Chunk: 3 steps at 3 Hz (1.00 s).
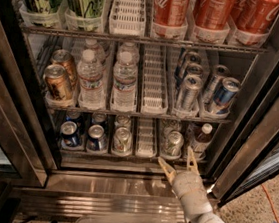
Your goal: Pick 7up can from bottom shelf of fridge
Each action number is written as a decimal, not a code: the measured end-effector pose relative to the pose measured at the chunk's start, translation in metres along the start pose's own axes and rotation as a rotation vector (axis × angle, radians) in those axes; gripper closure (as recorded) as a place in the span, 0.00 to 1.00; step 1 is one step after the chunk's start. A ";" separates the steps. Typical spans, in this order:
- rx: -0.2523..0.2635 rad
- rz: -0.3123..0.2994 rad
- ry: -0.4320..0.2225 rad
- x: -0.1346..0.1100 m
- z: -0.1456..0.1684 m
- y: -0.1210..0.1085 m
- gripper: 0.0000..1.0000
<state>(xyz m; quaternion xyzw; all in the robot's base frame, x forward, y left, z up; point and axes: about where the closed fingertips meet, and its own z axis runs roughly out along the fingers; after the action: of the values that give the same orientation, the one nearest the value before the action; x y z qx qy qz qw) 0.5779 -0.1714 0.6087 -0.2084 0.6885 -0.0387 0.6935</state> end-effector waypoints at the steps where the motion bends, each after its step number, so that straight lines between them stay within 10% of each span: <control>1: 0.026 -0.010 -0.017 0.002 0.007 -0.001 0.24; 3: 0.070 -0.036 -0.042 0.006 0.019 -0.003 0.26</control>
Offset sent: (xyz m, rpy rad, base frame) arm 0.0201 0.0011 -0.0068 -0.0200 -0.0780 -0.0533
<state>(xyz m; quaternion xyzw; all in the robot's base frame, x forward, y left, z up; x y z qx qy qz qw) 0.5976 -0.1713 0.6034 -0.1969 0.6683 -0.0710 0.7138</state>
